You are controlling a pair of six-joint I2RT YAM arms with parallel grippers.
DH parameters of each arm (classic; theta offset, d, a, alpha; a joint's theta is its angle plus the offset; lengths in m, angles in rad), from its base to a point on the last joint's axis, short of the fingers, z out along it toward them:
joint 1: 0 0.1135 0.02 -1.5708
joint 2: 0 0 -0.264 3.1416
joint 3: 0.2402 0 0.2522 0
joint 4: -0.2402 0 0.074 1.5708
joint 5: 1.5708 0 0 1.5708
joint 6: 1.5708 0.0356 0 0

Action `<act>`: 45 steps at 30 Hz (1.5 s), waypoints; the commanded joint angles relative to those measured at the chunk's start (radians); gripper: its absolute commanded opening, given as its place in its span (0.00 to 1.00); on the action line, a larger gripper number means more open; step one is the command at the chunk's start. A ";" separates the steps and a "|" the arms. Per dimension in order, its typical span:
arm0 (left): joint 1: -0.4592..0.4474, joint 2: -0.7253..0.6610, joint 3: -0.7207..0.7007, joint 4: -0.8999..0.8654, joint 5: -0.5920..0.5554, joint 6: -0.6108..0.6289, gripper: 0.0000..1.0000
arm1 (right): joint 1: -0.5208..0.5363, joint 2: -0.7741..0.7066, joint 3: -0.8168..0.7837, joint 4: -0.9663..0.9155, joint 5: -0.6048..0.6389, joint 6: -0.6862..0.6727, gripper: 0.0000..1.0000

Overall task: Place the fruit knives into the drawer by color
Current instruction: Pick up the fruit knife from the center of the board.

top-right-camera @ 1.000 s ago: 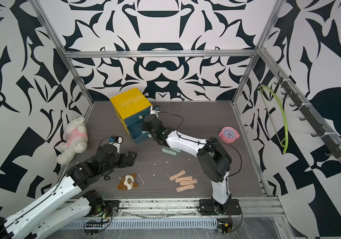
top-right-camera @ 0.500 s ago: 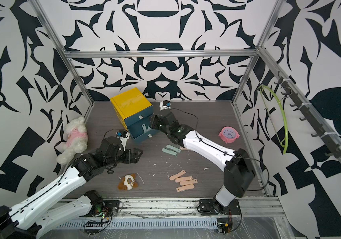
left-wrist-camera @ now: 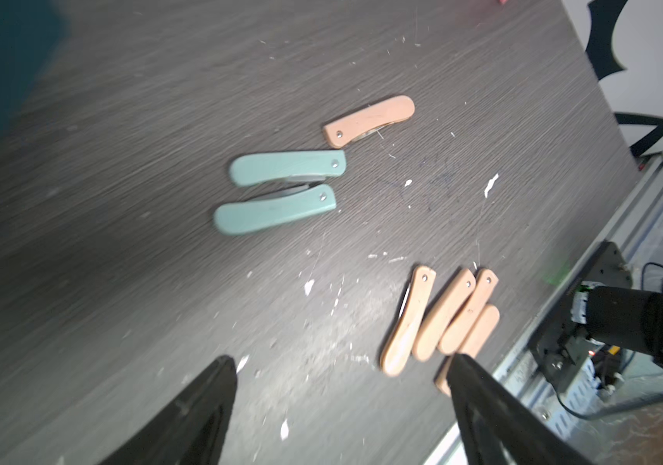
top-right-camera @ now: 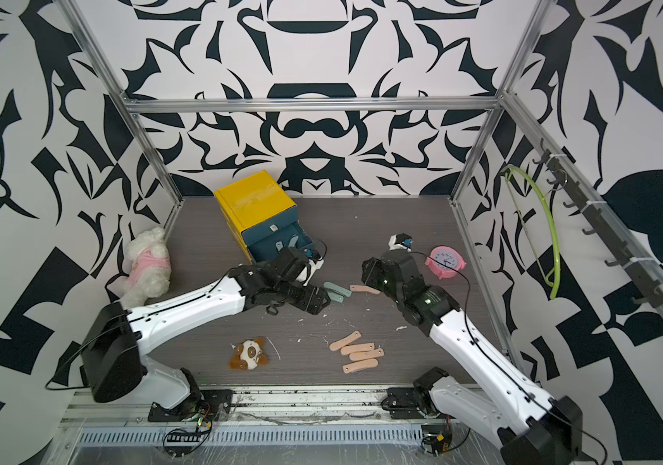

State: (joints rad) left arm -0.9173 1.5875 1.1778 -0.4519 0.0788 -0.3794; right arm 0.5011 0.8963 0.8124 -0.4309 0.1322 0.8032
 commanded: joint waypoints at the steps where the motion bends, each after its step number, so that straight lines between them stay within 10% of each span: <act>1: -0.005 0.085 0.075 0.043 0.051 0.056 0.87 | -0.015 -0.072 -0.037 -0.076 0.048 -0.009 0.50; 15: 0.027 0.361 0.184 0.125 0.048 0.073 0.86 | -0.023 -0.204 -0.061 -0.150 0.105 -0.031 0.52; 45: 0.016 0.396 0.089 0.092 0.053 0.042 0.80 | -0.023 -0.290 -0.077 -0.183 0.124 -0.030 0.53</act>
State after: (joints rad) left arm -0.8913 1.9987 1.3117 -0.2672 0.1352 -0.3210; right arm 0.4793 0.6197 0.7292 -0.6212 0.2245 0.7837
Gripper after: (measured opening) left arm 0.804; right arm 0.532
